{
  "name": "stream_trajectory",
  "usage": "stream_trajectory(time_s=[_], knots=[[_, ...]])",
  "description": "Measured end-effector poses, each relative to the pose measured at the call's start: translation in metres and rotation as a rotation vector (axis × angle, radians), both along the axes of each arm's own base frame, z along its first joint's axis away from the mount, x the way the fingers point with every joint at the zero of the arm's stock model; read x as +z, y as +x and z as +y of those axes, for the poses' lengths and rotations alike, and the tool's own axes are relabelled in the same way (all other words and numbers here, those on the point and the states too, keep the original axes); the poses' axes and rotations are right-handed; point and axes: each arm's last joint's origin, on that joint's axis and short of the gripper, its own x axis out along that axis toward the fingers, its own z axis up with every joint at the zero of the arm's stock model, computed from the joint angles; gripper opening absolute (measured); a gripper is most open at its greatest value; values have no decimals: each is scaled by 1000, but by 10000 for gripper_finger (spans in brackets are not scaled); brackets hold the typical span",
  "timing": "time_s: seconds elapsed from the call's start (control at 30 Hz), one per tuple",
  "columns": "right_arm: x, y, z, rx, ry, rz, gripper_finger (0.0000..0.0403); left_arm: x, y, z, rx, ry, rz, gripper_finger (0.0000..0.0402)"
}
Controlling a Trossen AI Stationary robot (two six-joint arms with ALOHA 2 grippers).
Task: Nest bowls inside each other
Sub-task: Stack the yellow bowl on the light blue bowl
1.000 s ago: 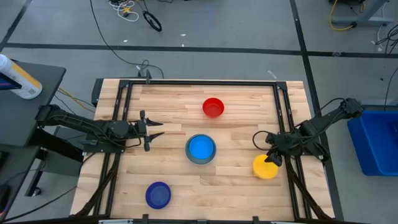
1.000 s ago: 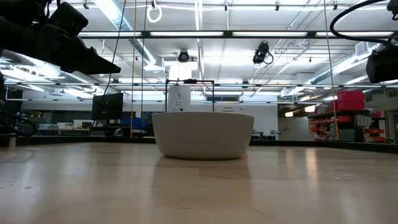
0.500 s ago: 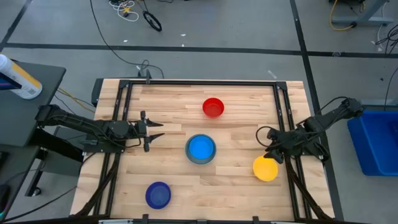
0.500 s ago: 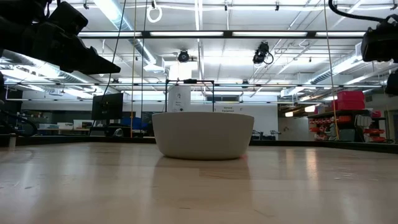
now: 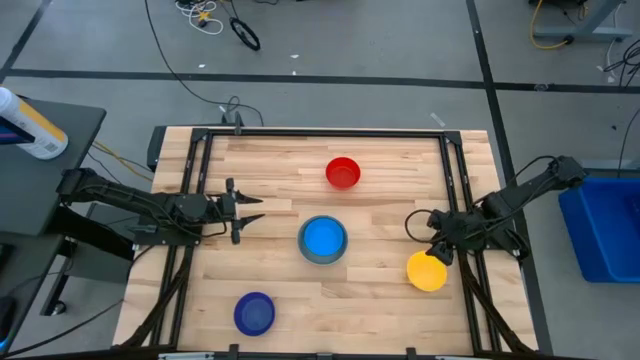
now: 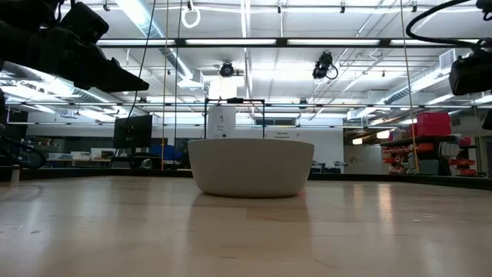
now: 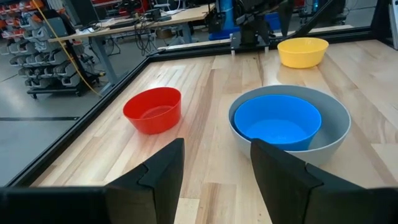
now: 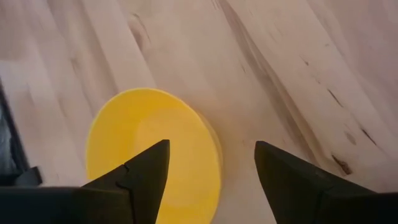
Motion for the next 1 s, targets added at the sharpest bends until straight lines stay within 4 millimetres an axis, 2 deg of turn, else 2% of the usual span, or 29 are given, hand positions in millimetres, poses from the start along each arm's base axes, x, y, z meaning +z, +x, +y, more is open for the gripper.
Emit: stream_trajectory(time_s=[0.83, 1.0], knots=[[-16, 21, 14, 26, -45, 121, 198, 0, 0, -1, -18, -10, 0, 194], [-18, 25, 16, 41, -42, 126, 173, 0, 0, -1, -20, -11, 1, 194]])
